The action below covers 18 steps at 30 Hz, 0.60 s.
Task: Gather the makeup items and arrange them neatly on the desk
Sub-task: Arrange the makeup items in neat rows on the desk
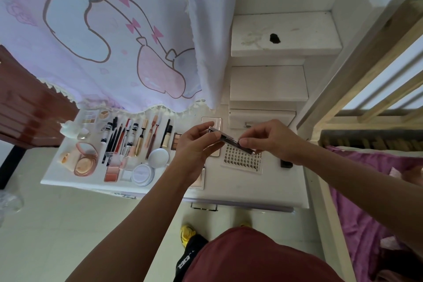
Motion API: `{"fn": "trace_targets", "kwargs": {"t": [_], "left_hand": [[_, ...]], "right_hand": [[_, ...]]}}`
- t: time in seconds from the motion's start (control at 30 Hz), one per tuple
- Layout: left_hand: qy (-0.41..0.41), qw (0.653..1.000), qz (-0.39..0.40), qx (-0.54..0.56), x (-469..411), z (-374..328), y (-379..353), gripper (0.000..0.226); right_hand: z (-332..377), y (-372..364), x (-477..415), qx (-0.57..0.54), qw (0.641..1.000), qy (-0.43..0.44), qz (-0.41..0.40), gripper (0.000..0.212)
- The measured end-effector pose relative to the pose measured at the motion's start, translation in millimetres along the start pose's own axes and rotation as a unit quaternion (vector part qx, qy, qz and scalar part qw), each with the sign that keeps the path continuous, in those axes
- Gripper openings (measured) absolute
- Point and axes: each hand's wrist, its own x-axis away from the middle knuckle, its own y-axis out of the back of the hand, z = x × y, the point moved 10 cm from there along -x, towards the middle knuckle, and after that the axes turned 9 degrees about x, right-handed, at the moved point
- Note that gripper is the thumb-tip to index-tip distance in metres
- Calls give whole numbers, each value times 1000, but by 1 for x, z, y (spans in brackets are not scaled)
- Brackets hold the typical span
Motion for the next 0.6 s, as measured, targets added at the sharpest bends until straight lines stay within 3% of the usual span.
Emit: {"fn": "trace_targets", "kwargs": {"t": [0.13, 0.27, 0.37, 0.6], "left_hand": [[13, 1000, 10, 1, -1, 8, 1, 53], [26, 1000, 9, 8, -1, 18, 7, 48], [44, 998, 14, 31, 1, 29, 15, 39], [101, 994, 36, 29, 6, 48, 33, 41]], "right_hand": [[2, -6, 2, -5, 999, 16, 30, 33], [-15, -17, 2, -32, 997, -30, 65, 33], [-33, -20, 3, -78, 993, -65, 55, 24], [-62, -17, 5, -127, 985, -112, 24, 30]]}}
